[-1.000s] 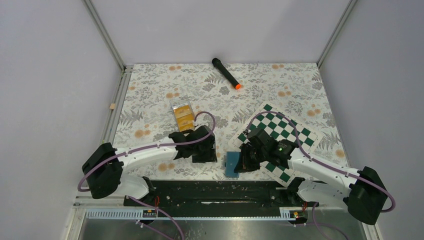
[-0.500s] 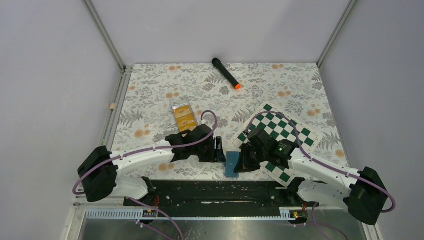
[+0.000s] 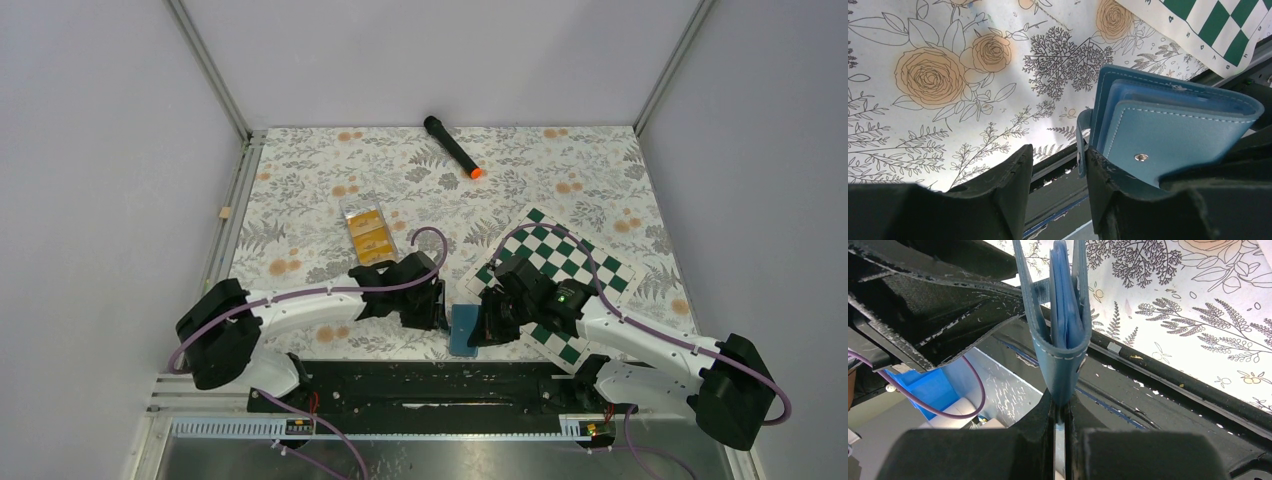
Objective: Put the credit cards into the card holder
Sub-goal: Open the card holder at the center of the board, then turn over the card slot in the card holder.
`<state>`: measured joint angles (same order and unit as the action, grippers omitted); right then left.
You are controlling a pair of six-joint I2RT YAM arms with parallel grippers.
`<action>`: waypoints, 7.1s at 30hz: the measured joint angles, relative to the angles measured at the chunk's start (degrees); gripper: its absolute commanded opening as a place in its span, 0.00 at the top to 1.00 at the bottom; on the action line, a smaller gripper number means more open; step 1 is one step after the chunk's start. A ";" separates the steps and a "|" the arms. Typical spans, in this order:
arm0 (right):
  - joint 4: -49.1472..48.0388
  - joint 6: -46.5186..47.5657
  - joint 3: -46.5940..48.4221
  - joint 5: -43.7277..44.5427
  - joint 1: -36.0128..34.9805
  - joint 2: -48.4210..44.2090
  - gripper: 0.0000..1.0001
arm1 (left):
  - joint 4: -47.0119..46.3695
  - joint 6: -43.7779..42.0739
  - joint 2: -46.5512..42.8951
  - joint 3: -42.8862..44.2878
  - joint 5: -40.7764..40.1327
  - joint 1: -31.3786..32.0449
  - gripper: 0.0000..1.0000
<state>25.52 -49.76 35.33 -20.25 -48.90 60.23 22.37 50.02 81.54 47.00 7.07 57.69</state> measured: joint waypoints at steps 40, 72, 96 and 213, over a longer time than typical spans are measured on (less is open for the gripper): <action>-2.29 -3.21 0.48 -1.86 0.07 -0.28 1.00 | 2.67 -4.15 -3.89 2.91 -1.09 -0.55 0.75; 0.02 -1.42 1.84 -2.16 2.16 -2.34 0.06 | 5.29 -7.17 -3.54 2.86 -1.36 -0.76 1.00; 3.15 36.83 20.02 -4.20 3.15 -18.47 0.01 | 21.84 -37.75 -25.16 29.64 11.34 -0.81 1.00; -3.61 20.06 7.13 -16.90 5.97 -11.30 1.00 | 13.90 -0.66 -26.27 -2.34 4.70 -3.87 0.51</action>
<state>21.91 -29.69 42.46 -37.15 -42.94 48.93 36.27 49.36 55.27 44.66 11.77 53.82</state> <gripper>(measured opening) 0.040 0.500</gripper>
